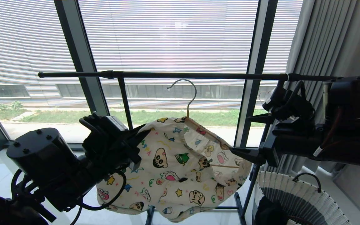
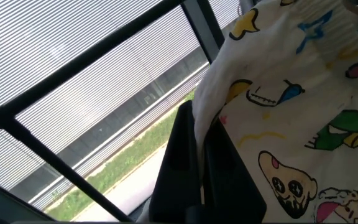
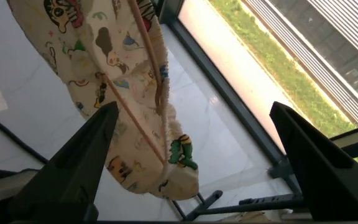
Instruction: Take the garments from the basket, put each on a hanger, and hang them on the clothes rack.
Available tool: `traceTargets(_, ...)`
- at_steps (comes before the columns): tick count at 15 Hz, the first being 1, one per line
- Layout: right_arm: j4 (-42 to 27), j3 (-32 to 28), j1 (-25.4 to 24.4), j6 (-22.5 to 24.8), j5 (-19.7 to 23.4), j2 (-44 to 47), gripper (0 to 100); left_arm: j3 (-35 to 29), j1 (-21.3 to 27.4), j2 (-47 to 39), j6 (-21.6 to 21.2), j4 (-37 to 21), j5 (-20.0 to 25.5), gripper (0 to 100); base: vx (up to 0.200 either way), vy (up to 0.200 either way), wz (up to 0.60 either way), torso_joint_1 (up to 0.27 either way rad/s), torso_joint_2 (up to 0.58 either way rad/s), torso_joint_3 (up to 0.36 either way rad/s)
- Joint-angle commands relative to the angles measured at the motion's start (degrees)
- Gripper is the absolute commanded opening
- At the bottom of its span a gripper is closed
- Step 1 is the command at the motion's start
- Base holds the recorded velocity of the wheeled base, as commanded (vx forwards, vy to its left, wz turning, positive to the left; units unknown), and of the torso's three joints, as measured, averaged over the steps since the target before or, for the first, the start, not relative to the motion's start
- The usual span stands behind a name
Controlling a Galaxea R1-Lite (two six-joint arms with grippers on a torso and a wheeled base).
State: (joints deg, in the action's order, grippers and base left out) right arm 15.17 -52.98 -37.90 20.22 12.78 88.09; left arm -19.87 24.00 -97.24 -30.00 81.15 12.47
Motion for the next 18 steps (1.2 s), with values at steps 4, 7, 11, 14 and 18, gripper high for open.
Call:
traceTargets(4, -2.68, -5.29, -0.16, 2.54, 1.29, 6.83, 100, 1.15, -0.01, 5.84, 1.61, -5.04, 2.82, 0, 0.0, 0.0, 0.0, 0.0, 0.0, 0.0)
traceTargets(7, -3.39, -8.19, -0.86, 2.63, 1.29, 9.65, 100, 1.15, 0.08, 6.1, 1.61, -5.04, 3.09, 0, 0.0, 0.0, 0.0, 0.0, 0.0, 0.0)
traceTargets(11, -6.29, -11.97, -1.12, 2.72, 1.29, 12.99, 100, 1.24, 0.17, 6.63, 1.61, -5.04, 3.79, 0, 0.0, 0.0, 0.0, 0.0, 0.0, 0.0)
traceTargets(14, -8.57, -14.96, -3.5, 2.72, 1.99, 15.01, 100, 1.33, 0.78, 6.8, 1.61, -5.04, 3.7, 0, 0.0, 0.0, 0.0, 0.0, 0.0, 0.0)
traceTargets(18, -8.75, -15.49, -4.73, 2.63, 2.87, 16.24, 100, 1.33, 2.19, 6.89, 1.44, -5.04, 3.7, 0, 0.0, 0.0, 0.0, 0.0, 0.0, 0.0)
